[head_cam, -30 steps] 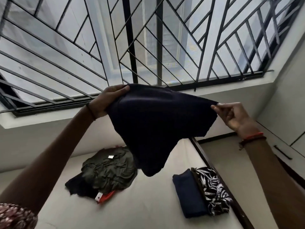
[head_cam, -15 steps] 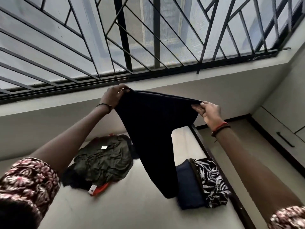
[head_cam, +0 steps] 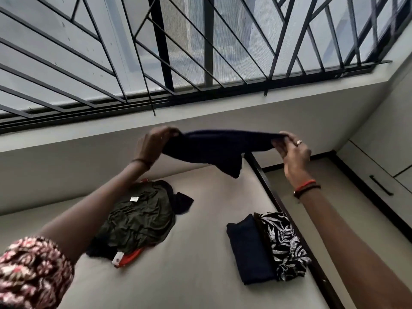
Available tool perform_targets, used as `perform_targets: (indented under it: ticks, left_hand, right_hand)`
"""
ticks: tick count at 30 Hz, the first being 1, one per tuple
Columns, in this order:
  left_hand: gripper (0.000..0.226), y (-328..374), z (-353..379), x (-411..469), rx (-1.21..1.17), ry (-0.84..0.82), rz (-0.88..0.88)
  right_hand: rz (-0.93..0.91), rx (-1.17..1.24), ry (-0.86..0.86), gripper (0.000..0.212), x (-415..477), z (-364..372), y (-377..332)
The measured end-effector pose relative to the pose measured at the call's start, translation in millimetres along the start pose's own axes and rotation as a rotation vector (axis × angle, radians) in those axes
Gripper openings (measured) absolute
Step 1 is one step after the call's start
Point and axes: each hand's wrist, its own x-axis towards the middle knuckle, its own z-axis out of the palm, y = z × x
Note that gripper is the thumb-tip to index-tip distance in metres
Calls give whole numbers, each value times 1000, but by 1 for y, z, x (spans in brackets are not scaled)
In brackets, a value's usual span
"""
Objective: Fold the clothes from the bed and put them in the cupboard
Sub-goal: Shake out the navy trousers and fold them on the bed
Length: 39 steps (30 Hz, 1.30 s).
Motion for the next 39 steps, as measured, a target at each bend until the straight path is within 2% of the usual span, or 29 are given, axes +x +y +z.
perform_targets:
  ticks: [3,5,8,11,13,14,15,16,17,18,21,24,25,27,28,29,31,33,36,39]
  left_hand:
    - [19,-31,31,-78,131,-132,119]
    - [22,-45,47,-134,134,-213,100]
    - [25,-76,78,-222,114,-312,78]
    - [47,-100,114,-317,91,-369,12]
    - [55,-114,135,-382,70,-428,-31]
    - [56,-119,142,-411,59,-467,-51]
    - [57,-124,148,-440,51,-499,-72]
    - [59,-127,152,-465,45,-517,-86]
    - [61,-130,155,-485,37,-533,-105]
    - [62,-134,158,-508,39,-542,-129]
    - [64,-146,162,-563,55,-589,-207]
    - [61,-152,159,-604,43,-621,-353]
    - [55,-153,158,-618,22,-621,-423]
    - [26,-153,160,-631,-61,-599,-623]
    - [16,-152,161,-635,-133,-583,-754]
    - [15,-151,163,-638,-220,-549,-893]
    - [19,-151,168,-637,-358,-484,-1096]
    - [18,-152,165,-634,-437,-452,-1189]
    - [15,-157,162,-626,-527,-442,-1292]
    - [17,-163,161,-622,-568,-423,-1359]
  right_hand:
    - [73,-109,11,27,-42,-41,61]
    - [154,-228,7,23,-74,-77,106]
    - [243,-566,-111,26,-125,-133,187]
    - [276,-875,-240,45,-175,-186,262]
    - [241,-1094,-319,37,-210,-213,302]
    - [232,-1147,-335,29,-227,-224,318]
    - [290,-1155,-326,30,-243,-231,334]
    - [369,-1136,-337,47,-258,-238,342]
    - [476,-1121,-340,55,-270,-245,352]
    - [549,-1107,-384,51,-283,-253,365]
    - [665,-1184,-361,64,-311,-269,395]
    - [580,-1338,-497,54,-340,-270,402]
    - [519,-1369,-596,54,-347,-271,405]
    - [305,-1466,-790,53,-349,-270,407]
    - [195,-1487,-899,38,-345,-269,406]
    - [118,-1479,-940,21,-340,-268,405]
    - [-28,-1402,-937,33,-322,-265,402]
    - [15,-1353,-898,34,-300,-240,398]
    - [95,-1310,-869,11,-259,-188,387]
    - [120,-1298,-896,13,-218,-138,386]
